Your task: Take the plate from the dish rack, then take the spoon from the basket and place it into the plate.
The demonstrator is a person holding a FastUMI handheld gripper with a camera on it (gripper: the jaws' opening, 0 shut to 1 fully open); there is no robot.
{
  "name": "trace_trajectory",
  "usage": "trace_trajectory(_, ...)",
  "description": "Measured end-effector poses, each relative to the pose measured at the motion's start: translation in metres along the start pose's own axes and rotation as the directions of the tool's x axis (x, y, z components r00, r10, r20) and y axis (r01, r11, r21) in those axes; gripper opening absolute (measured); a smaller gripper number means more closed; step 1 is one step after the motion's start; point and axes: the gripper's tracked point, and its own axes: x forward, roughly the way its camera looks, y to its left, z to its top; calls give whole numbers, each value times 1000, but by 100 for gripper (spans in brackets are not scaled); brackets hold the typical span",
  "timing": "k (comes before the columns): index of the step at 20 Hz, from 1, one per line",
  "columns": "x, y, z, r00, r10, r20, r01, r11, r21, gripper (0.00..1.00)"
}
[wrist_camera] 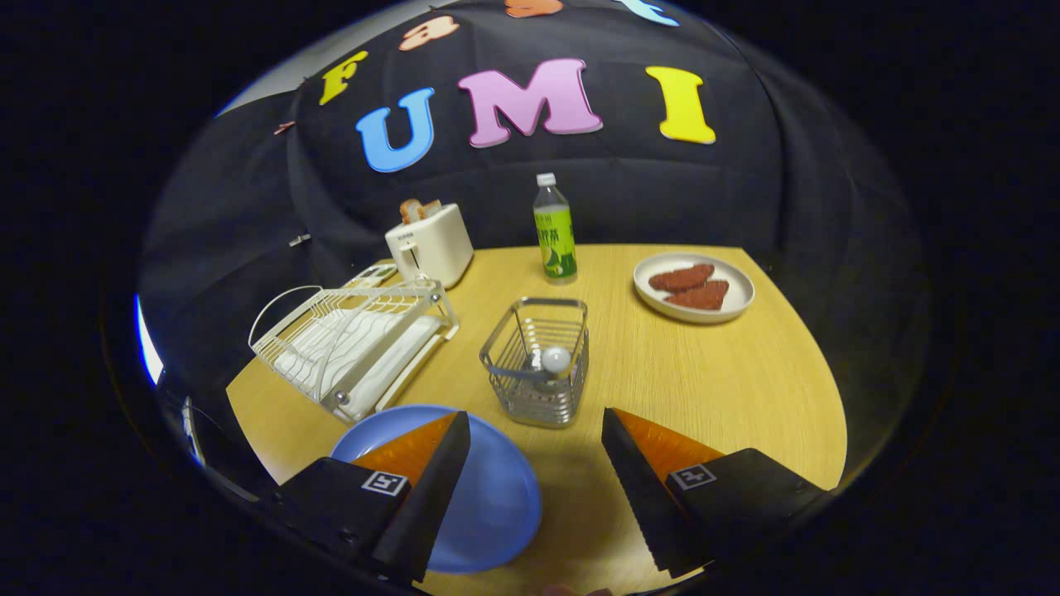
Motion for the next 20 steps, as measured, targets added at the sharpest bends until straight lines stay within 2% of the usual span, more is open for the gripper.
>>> trace_trajectory(2,7,6,21,997,37,72,-37,999,-2,98)
trace_trajectory(4,17,10,30,994,70,85,-71,997,2,98)
trace_trajectory(9,46,4,43,990,71,125,-71,997,-5,98)
trace_trajectory(12,57,1,42,988,68,142,-65,998,-25,95)
trace_trajectory(13,60,2,40,988,67,137,-64,998,-27,84)
trace_trajectory(15,66,3,38,987,76,142,-70,996,-47,72)
trace_trajectory(18,74,-2,35,988,62,143,-54,997,-55,72)
trace_trajectory(19,76,-2,34,988,58,141,-52,998,-45,65)
trace_trajectory(20,78,-5,33,989,50,138,-45,998,-35,62)
